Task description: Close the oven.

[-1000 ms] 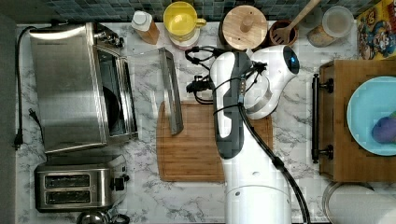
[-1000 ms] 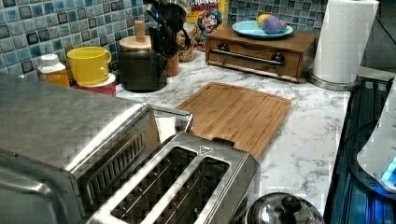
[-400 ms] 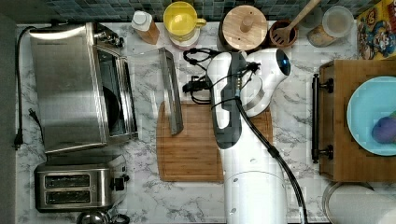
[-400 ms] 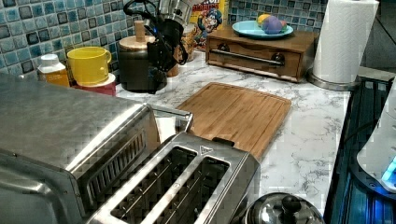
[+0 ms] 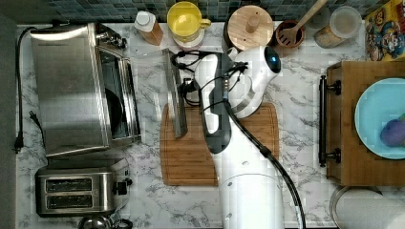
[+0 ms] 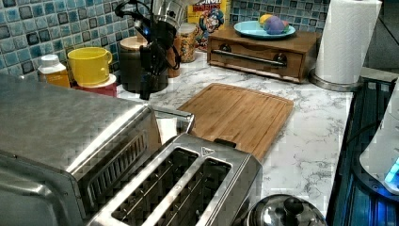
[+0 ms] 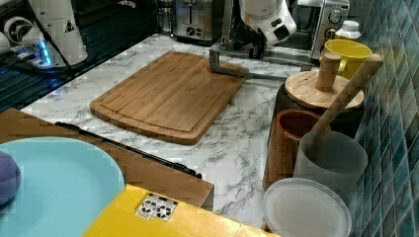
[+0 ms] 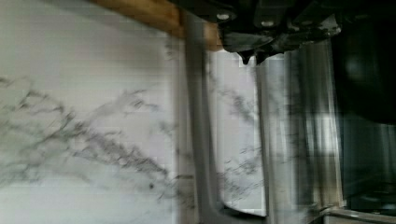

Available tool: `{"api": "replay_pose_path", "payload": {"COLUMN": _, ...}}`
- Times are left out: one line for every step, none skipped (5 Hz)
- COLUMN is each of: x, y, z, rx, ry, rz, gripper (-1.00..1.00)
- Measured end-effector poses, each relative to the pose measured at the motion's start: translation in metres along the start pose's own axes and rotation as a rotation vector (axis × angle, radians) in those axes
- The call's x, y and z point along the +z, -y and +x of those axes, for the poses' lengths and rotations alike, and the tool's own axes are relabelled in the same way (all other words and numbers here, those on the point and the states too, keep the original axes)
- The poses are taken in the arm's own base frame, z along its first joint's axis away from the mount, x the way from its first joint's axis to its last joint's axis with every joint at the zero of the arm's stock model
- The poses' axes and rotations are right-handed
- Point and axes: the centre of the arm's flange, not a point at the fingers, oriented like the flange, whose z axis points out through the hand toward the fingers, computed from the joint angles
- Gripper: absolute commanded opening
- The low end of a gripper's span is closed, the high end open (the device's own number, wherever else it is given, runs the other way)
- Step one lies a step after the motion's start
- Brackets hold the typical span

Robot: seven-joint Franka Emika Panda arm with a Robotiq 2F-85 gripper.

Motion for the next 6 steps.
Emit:
{"api": "replay_pose_path", "payload": {"x": 0.006, "y": 0.003, "z": 0.008, "rx": -0.026, "ry": -0.046, "rz": -0.068, "gripper": -1.0}}
{"api": "replay_pose_path", "payload": {"x": 0.009, "y": 0.002, "z": 0.013, "rx": -0.029, "ry": -0.053, "rz": -0.071, "gripper": -1.0}}
{"api": "replay_pose_path", "payload": {"x": 0.019, "y": -0.004, "z": 0.015, "rx": 0.006, "ry": -0.024, "rz": -0.049, "gripper": -1.0}}
{"api": "replay_pose_path", "payload": {"x": 0.037, "y": -0.01, "z": 0.008, "rx": 0.028, "ry": 0.048, "rz": -0.011, "gripper": -1.0}}
{"api": "replay_pose_path", "payload": {"x": 0.047, "y": -0.009, "z": 0.0, "rx": 0.016, "ry": 0.13, "rz": -0.002, "gripper": -1.0}}
{"api": "replay_pose_path", "payload": {"x": 0.045, "y": -0.01, "z": 0.002, "rx": 0.021, "ry": 0.162, "rz": 0.015, "gripper": -1.0}}
